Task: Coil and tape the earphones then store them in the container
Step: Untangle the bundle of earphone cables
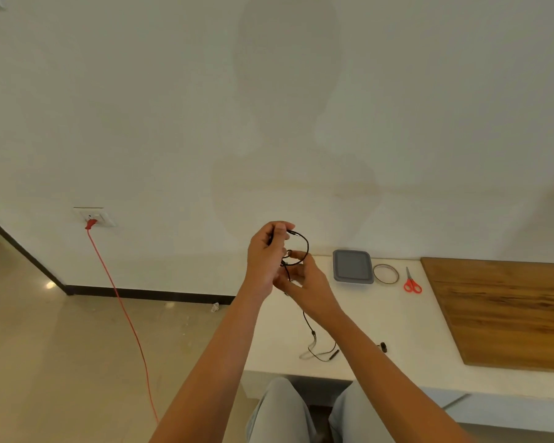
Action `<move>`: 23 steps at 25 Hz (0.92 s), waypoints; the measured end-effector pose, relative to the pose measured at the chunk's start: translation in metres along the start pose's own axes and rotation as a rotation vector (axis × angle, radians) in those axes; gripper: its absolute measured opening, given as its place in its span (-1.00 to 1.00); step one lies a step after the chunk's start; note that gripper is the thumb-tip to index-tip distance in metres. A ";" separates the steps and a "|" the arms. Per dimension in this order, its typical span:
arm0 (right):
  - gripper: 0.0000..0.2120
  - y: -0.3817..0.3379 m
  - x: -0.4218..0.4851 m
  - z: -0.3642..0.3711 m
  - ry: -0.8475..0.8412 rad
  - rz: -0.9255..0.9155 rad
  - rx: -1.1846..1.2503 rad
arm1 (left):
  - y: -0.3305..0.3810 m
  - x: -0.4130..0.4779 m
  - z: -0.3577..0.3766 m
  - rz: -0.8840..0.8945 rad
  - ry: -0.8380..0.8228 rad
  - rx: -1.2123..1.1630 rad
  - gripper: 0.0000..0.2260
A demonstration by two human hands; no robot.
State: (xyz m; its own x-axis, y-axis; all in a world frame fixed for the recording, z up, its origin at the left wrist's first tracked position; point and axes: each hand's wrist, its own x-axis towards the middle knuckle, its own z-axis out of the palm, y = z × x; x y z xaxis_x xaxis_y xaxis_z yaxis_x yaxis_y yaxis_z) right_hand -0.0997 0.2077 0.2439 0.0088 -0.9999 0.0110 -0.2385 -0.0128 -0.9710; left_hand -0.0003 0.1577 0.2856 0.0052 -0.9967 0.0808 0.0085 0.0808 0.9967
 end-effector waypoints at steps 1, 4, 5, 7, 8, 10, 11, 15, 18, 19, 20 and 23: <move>-0.58 0.000 0.000 0.002 -0.003 0.030 0.025 | 0.001 0.000 0.002 -0.015 -0.001 -0.047 -0.79; -0.84 0.009 -0.006 -0.007 -0.009 0.021 0.119 | 0.004 0.002 -0.006 -0.012 -0.022 -0.215 -0.82; -0.82 0.013 -0.009 -0.012 0.025 0.025 0.160 | 0.006 0.004 -0.011 -0.020 -0.013 -0.274 -0.84; -0.78 0.027 -0.013 -0.023 0.152 0.113 0.221 | 0.008 0.008 -0.022 -0.047 0.063 -0.353 -0.86; -0.77 0.036 -0.013 -0.029 0.230 0.190 0.227 | 0.009 0.010 -0.028 -0.058 0.119 -0.362 -0.86; -0.77 0.054 -0.013 -0.043 0.341 0.374 0.194 | 0.008 0.012 -0.036 -0.065 0.207 -0.324 -0.86; -0.76 0.061 -0.014 -0.049 0.362 0.471 0.165 | 0.007 0.012 -0.038 -0.067 0.227 -0.289 -0.85; -0.49 0.054 -0.014 -0.051 0.251 0.530 -0.091 | 0.008 0.005 -0.034 -0.085 0.137 -0.173 -0.84; -0.49 0.020 -0.004 -0.033 0.127 0.092 0.055 | 0.010 -0.003 -0.019 -0.089 -0.062 -0.040 -0.83; -0.58 0.009 0.000 -0.028 0.069 0.021 0.058 | 0.010 -0.005 -0.015 -0.074 -0.104 0.026 -0.82; -0.68 0.001 0.004 -0.025 0.037 -0.023 0.030 | 0.011 -0.006 -0.011 -0.057 -0.119 0.089 -0.81; -0.89 -0.001 0.009 -0.025 0.090 -0.072 -0.055 | 0.017 -0.007 -0.015 -0.059 -0.079 0.127 -0.79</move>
State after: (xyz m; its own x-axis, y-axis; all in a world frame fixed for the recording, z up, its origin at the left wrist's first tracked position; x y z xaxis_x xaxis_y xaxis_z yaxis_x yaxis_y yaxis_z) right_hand -0.1239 0.1981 0.2506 -0.0589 -0.9929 0.1037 -0.2933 -0.0821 -0.9525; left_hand 0.0151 0.1664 0.3015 -0.0705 -0.9973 0.0180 -0.1203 0.0264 0.9924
